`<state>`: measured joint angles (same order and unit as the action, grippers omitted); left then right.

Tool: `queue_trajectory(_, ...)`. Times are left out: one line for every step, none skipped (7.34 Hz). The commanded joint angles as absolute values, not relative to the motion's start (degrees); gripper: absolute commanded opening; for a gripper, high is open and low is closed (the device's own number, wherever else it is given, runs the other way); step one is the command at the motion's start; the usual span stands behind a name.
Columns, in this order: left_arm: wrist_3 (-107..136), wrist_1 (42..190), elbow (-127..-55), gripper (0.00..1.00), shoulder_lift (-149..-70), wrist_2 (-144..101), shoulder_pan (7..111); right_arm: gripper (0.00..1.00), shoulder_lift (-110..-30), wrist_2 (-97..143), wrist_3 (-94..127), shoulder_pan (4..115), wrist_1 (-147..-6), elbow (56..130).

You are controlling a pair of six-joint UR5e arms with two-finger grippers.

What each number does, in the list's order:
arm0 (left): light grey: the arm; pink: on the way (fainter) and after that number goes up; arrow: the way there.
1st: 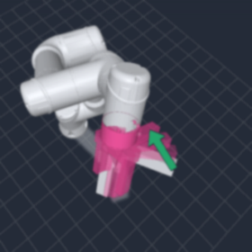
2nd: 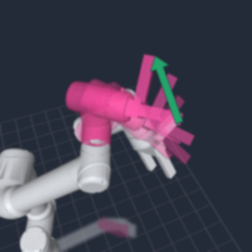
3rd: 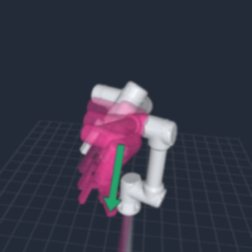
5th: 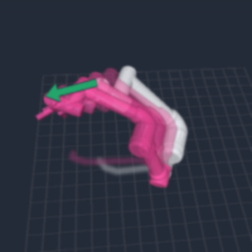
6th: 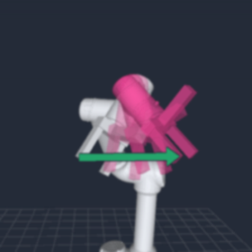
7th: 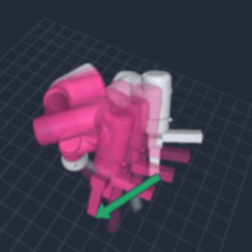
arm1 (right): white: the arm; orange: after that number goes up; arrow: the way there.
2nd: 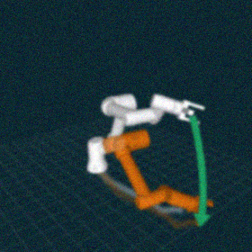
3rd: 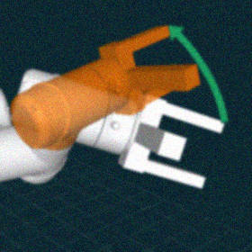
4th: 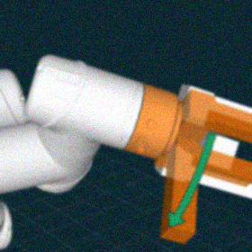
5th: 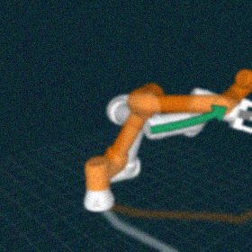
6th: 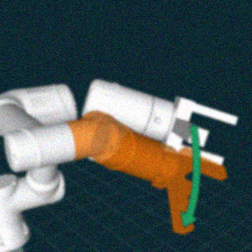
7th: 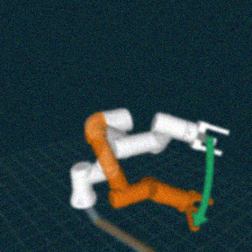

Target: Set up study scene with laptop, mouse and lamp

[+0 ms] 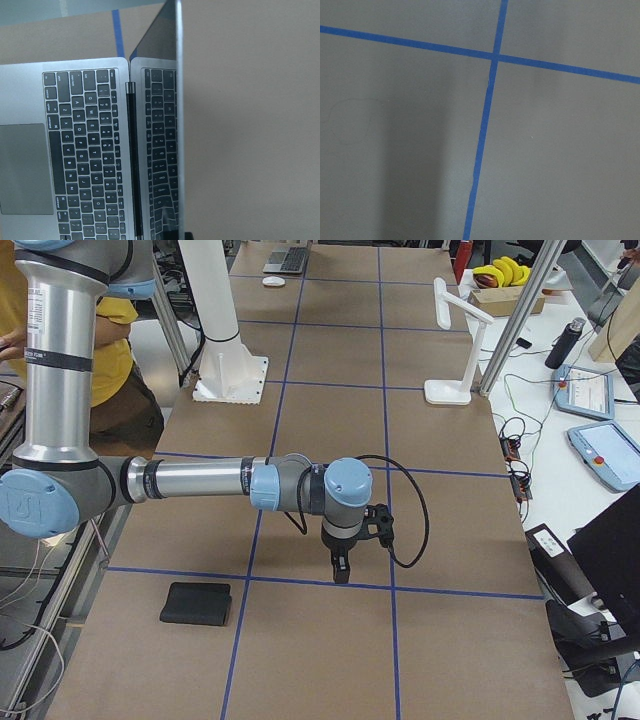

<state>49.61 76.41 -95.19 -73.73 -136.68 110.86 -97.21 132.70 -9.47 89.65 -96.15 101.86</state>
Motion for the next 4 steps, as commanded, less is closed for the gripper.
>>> queue_trajectory(50.53, 71.82, -95.89, 0.00, -81.18, -136.93, 109.52, 1.00, -97.21, 132.71, -9.49, 89.65, -96.15, 101.87)
queue_trajectory(52.71, 71.81, -95.89, 0.00, -83.99, -137.28, 107.16, 1.00, -97.21, 132.71, -9.49, 89.65, -96.15, 101.87)
queue_trajectory(54.65, 71.81, -95.98, 0.00, -87.16, -137.46, 106.70, 1.00, -97.21, 132.80, -9.41, 89.65, -96.15, 101.87)
queue_trajectory(59.45, 71.89, -96.15, 0.00, -89.45, -140.42, 104.52, 1.00, -97.21, 132.80, -9.49, 89.65, -96.15, 101.87)
